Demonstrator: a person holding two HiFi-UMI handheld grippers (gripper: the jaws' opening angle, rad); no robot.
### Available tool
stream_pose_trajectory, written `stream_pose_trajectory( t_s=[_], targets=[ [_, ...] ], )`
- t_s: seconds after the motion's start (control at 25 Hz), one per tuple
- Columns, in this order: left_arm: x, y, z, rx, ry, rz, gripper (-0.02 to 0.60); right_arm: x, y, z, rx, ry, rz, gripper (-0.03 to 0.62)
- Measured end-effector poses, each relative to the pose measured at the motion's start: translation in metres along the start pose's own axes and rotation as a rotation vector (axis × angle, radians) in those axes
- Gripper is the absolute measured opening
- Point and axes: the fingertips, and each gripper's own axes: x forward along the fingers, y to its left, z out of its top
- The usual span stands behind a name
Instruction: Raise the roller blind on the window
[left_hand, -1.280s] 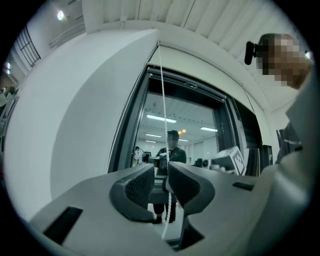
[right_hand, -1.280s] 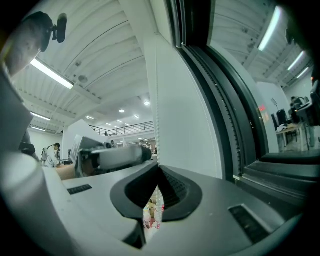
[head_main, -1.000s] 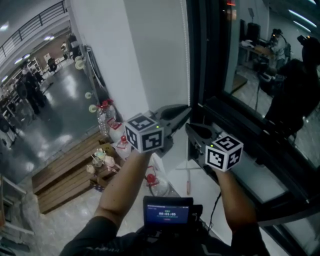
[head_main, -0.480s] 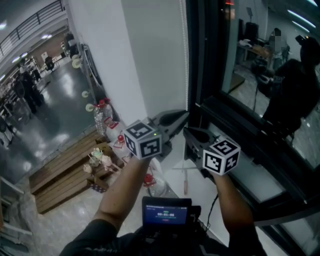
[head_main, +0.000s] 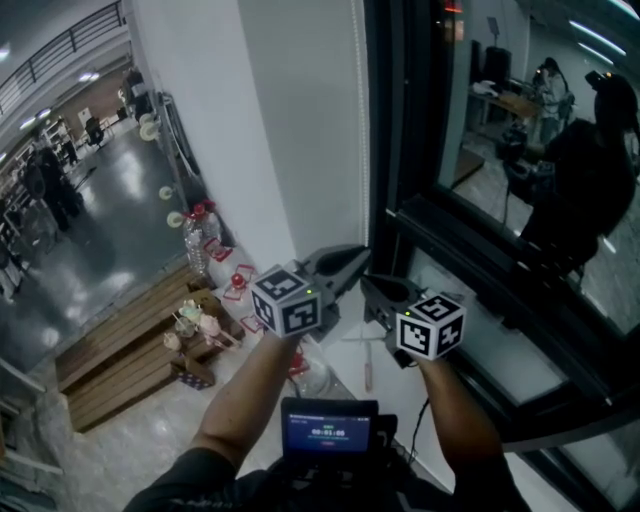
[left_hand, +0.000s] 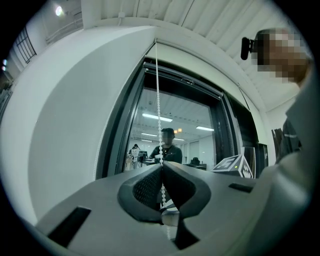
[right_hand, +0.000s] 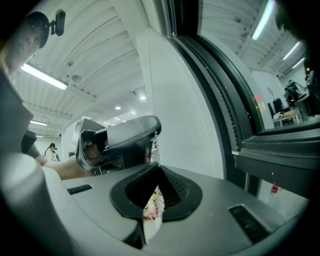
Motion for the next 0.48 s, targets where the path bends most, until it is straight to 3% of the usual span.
stream_pose_trajectory(
  t_s=[0.24,0.48],
  targets=[
    [-0.005,-0.002,0.009,0.039,-0.008,0.032,0.014,-0.001,0.007,0.007,-0.035,0.002,-0.003,0.002],
    [-0.023,0.005,0.016,0.055,-0.041,0.126,0.040,-0.005,0.005,0.014,-0.110,-0.017,-0.064,0.040]
  ],
)
